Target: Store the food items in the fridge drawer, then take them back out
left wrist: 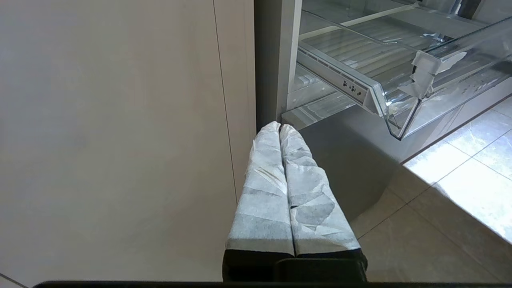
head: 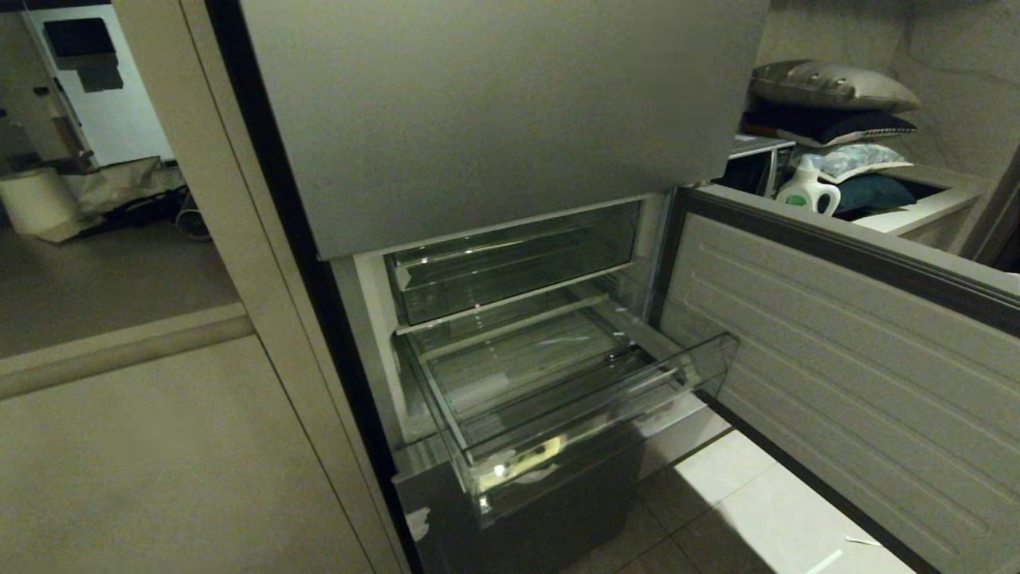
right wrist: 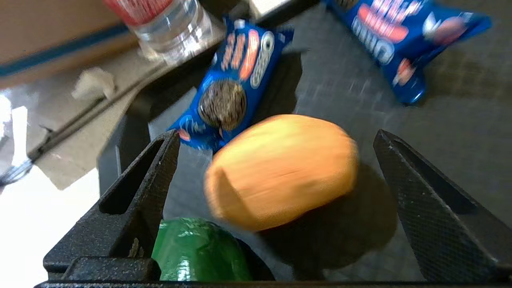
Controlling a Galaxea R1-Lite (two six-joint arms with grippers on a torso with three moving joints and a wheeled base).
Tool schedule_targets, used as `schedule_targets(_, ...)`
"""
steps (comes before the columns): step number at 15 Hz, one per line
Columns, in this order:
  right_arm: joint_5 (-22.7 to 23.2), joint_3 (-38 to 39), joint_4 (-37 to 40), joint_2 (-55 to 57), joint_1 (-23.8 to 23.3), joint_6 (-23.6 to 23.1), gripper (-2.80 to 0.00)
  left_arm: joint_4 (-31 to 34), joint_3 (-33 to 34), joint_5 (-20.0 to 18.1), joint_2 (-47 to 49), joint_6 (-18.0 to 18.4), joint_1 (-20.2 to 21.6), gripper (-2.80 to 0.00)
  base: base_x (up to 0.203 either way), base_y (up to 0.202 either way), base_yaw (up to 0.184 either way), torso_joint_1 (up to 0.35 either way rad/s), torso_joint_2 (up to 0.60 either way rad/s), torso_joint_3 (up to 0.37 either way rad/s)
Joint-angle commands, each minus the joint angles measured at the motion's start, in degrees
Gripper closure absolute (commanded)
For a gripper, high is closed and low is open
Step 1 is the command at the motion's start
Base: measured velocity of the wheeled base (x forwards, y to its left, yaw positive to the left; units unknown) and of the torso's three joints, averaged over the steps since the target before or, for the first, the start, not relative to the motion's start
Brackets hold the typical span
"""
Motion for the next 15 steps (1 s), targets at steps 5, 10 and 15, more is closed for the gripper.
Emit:
schedule_targets(5,3.1,4.0,5.2,-19.0,-4.6,1.5,0.00,0.0,0.0,0.0,0.0,0.0,0.0,0.00,0.000,0.000,0.000,0.000,0.00,0.000)
schedule_targets(10,5.7,8.9,7.8,-41.0,-6.3,4.8,0.00,0.0,0.0,0.0,0.0,0.0,0.0,0.00,0.000,0.000,0.000,0.000,0.00,0.000)
schedule_targets(15,8.2,10.7,8.9,-66.3,3.6,10.9,0.00,0.0,0.0,0.0,0.0,0.0,0.0,0.00,0.000,0.000,0.000,0.000,0.00,0.000)
